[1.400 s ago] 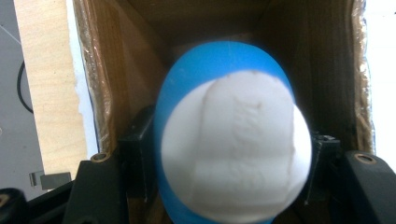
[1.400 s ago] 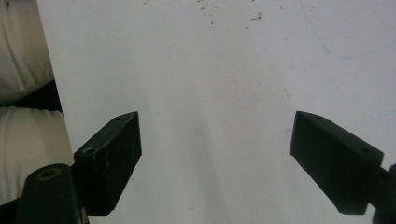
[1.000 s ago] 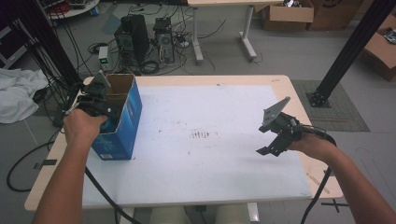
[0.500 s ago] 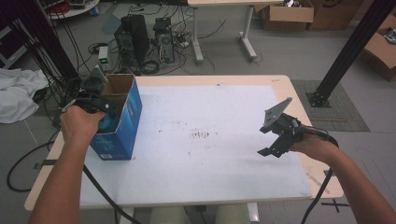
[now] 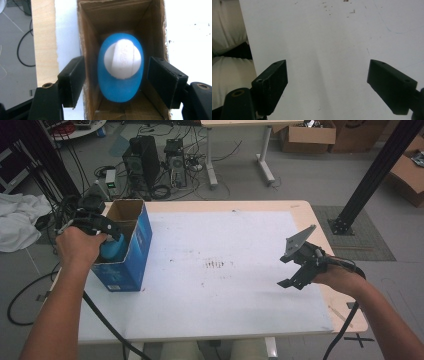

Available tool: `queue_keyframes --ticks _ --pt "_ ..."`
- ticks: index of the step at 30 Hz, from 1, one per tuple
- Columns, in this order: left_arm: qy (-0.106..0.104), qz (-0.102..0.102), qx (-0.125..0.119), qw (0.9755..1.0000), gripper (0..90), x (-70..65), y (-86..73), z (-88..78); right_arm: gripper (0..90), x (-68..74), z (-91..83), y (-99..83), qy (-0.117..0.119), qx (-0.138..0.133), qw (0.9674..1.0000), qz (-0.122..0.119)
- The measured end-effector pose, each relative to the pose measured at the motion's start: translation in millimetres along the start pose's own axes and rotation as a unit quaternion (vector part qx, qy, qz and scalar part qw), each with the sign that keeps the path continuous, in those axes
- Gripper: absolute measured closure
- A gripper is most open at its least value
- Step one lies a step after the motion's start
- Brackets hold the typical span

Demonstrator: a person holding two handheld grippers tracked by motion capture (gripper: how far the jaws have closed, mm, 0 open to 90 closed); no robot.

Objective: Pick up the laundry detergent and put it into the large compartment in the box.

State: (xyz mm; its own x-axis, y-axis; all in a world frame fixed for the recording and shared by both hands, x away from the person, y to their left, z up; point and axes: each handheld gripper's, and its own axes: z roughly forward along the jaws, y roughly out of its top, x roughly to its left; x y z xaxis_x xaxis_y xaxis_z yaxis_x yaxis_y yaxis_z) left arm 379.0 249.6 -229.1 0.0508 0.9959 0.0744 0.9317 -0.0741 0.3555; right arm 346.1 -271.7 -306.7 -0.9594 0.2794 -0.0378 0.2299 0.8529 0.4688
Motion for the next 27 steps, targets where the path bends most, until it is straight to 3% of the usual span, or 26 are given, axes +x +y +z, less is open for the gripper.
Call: queue_keyframes --ticks 4,13,27 --pt "0.0 0.001 -0.002 1.0 31.2 0.1 0.3 -4.5 16.8 1.0 -1.7 0.1 -0.002 -0.002 1.0 0.0" --pt "0.003 0.025 -0.005 0.9997 30.1 -11.1 4.4 -23.5 16.8 3.0 -2.8 1.5 -0.003 0.0 1.0 0.001" --pt "-0.031 0.087 -0.03 0.9953 29.7 -50.5 13.3 -43.7 16.9 4.6 -1.9 2.9 -0.003 -0.001 1.0 -0.001"
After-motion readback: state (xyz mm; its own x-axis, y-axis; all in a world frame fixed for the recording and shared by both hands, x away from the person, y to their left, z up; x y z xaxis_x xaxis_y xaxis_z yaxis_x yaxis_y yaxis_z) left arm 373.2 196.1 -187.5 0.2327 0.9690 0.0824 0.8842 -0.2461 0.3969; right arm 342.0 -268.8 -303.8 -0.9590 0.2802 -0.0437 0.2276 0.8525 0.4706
